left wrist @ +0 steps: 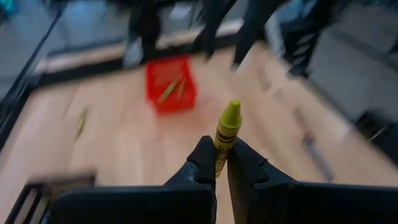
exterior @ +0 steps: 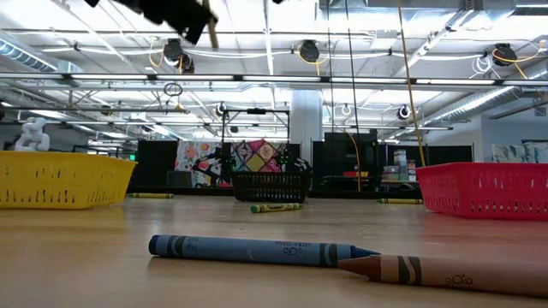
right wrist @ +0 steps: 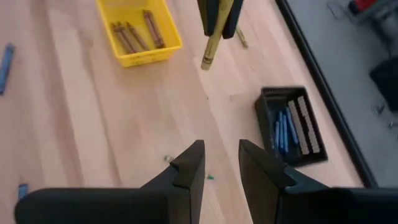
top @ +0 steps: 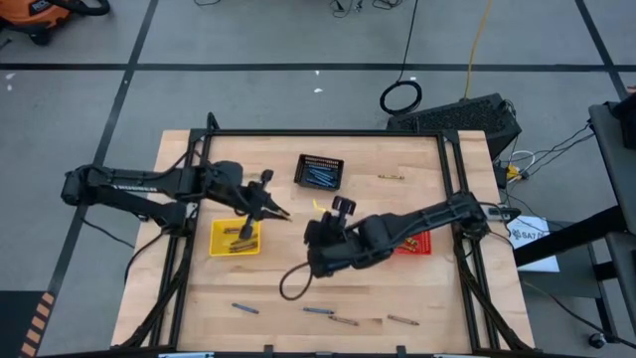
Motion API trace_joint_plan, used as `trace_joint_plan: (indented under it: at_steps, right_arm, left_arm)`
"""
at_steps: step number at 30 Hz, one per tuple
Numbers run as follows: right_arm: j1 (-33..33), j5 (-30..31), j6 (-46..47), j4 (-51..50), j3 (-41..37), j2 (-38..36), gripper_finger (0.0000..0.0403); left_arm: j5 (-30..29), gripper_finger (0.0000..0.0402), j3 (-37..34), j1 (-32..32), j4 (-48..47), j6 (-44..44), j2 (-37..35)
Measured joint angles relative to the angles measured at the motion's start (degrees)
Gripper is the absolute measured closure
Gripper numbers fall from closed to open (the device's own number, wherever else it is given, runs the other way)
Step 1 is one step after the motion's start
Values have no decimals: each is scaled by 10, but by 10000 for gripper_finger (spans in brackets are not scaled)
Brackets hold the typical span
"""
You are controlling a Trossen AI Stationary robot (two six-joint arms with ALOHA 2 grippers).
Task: Sort crayons
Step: Put the yellow green crayon into the red bin
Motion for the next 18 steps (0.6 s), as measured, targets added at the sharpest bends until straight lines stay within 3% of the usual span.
trace_joint_plan:
  at_steps: [10, 18]
  right_arm:
    - [12, 6, -53, 139, 0, 0, 319]
    - [9, 6, -59, 160, 0, 0, 306]
  left_arm:
    - [35, 392, 0, -37, 71, 3, 0]
    - [35, 392, 0, -48, 79, 4, 0]
